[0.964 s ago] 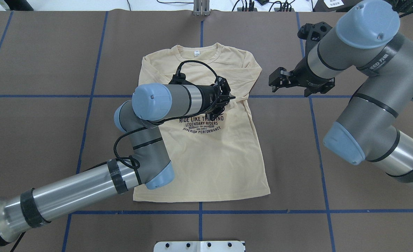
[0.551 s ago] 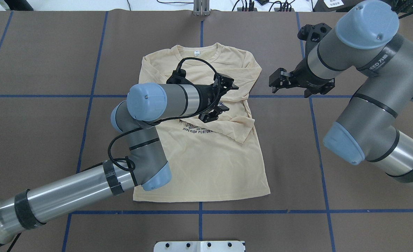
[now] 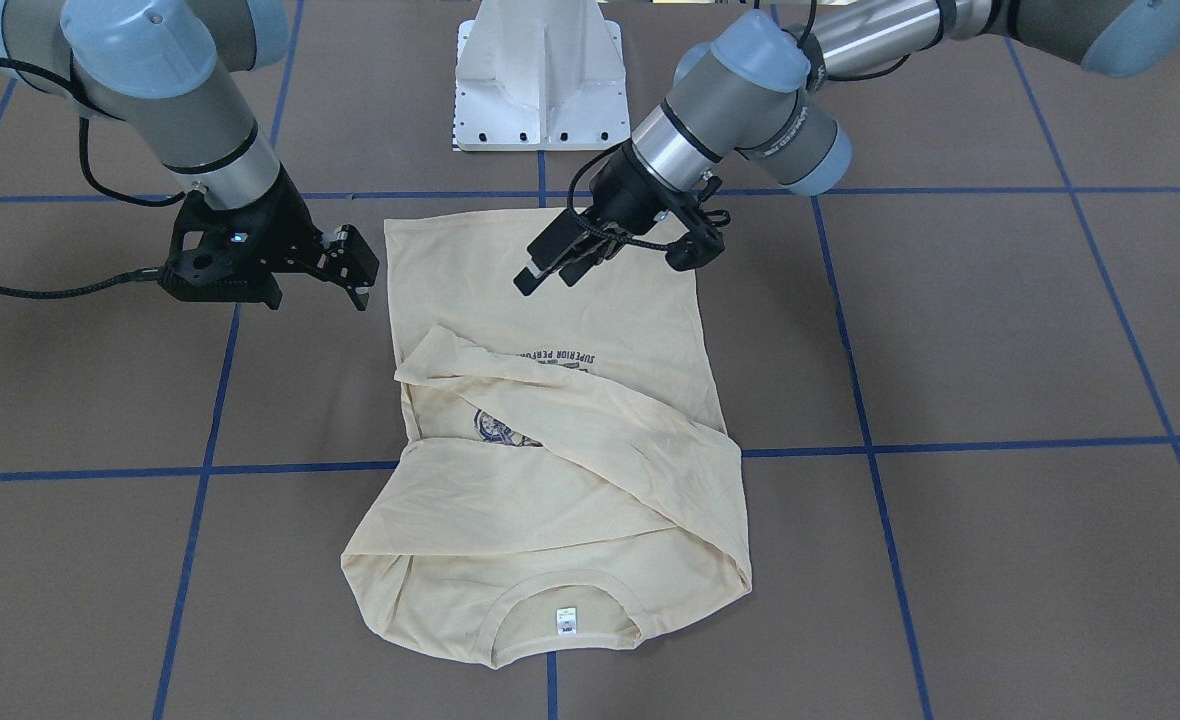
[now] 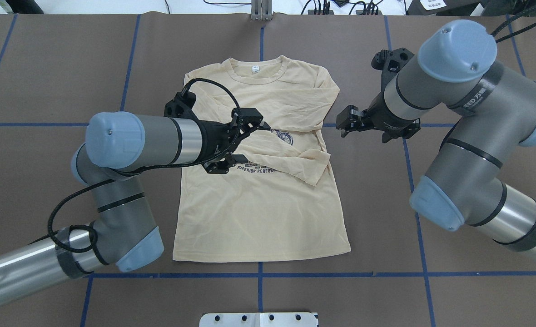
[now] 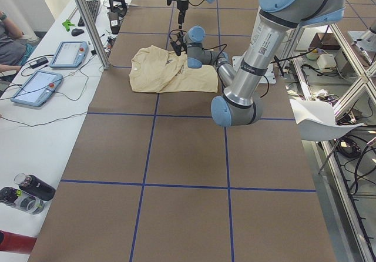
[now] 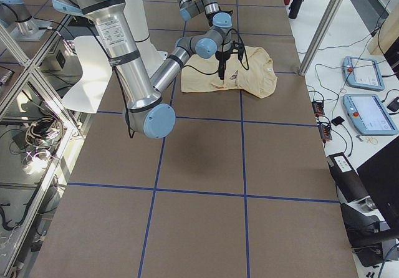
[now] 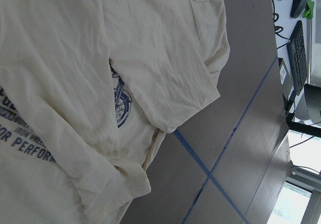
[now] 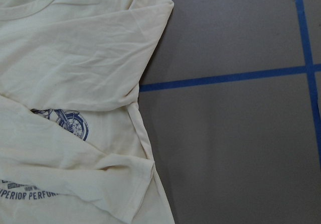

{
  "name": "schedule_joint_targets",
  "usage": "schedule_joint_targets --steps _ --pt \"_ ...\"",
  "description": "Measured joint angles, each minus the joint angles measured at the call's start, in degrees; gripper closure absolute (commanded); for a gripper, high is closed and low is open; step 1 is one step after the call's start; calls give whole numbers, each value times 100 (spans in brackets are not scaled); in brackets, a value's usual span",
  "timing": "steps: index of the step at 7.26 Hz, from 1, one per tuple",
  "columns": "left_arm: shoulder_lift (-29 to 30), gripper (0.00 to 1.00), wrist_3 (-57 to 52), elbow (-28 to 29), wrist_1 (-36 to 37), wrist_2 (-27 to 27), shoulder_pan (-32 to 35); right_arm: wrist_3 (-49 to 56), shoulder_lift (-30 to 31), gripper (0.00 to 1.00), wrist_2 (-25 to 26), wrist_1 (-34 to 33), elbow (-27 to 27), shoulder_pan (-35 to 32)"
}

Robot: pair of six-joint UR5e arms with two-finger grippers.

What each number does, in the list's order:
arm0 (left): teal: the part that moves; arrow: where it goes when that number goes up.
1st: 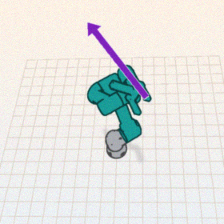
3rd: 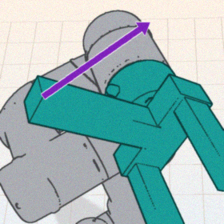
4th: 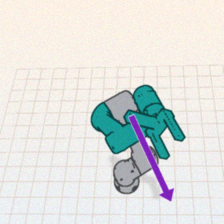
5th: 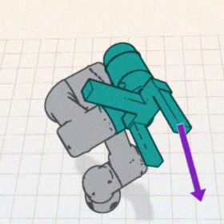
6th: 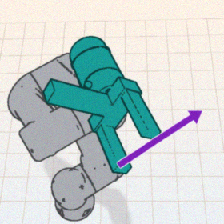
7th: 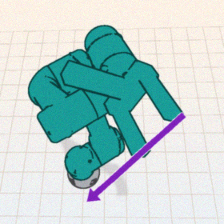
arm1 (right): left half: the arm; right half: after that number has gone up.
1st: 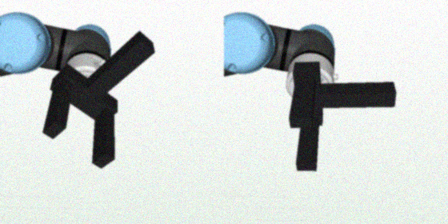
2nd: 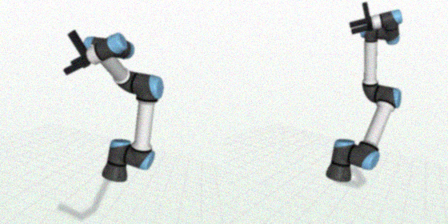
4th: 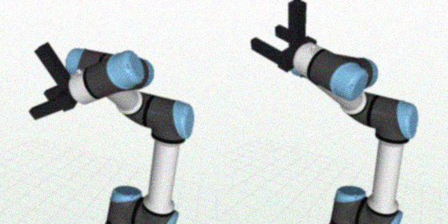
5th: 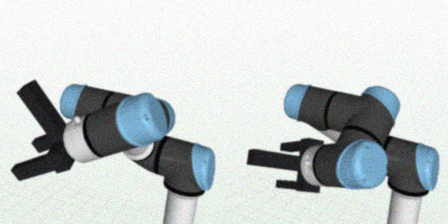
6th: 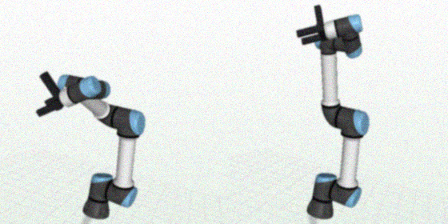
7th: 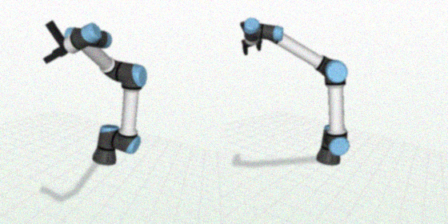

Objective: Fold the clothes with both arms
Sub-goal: 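Move both grippers down to the shirt hem nearest the robot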

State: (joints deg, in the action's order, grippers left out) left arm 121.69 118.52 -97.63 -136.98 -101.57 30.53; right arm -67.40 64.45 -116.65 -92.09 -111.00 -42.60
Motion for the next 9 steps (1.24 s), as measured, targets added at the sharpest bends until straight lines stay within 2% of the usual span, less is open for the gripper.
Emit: schedule_joint_targets --steps 2,3,5,6,9 --pt "-776 0 -671 -867 492 36 -29 -389 189 0 70 89 -287 405" --pt "-1054 0 -885 -1069 465 143 -96 -586 455 0 164 435 -418 616" --pt "-1519 0 -1074 -1171 -59 474 -336 -1077 1095 0 591 1495 -476 1164" --pt "-1639 0 -1099 -1179 -272 547 -401 -1280 1266 0 798 1733 -469 1500" --pt "-1675 0 -1111 -1179 -398 527 -447 -1605 1383 1 1138 1866 -285 2162"
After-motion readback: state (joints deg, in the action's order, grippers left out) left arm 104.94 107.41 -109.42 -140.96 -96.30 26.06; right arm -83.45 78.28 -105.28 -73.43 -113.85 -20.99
